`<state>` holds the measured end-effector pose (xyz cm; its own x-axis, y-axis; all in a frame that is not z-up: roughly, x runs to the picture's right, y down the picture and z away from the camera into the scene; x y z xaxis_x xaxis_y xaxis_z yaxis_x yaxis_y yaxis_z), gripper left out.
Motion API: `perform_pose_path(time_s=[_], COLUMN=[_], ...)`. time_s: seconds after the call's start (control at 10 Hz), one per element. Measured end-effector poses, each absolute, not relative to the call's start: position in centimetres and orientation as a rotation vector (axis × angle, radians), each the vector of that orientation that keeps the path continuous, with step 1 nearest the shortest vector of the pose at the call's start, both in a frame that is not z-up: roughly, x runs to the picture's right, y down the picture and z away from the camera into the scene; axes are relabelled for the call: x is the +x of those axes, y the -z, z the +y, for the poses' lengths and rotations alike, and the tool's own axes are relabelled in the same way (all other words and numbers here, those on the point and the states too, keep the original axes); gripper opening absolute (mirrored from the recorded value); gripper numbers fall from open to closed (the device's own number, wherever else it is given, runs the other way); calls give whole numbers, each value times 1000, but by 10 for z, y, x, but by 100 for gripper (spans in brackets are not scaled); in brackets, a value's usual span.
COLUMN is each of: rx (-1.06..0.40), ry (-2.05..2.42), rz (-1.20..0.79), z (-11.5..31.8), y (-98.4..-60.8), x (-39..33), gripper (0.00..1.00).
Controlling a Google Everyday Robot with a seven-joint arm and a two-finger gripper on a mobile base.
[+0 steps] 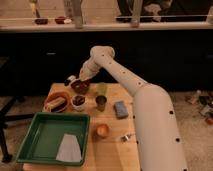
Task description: Place brush in purple bowl
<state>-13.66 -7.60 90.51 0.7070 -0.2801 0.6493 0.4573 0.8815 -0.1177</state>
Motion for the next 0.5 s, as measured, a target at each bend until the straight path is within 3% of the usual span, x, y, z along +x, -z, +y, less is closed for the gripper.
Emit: perform_pose_path(time_s=[0.5], rx=[-309], ry=[369], rz=[-684], z=[-63], y=[-930], x=[-134], gripper=[0])
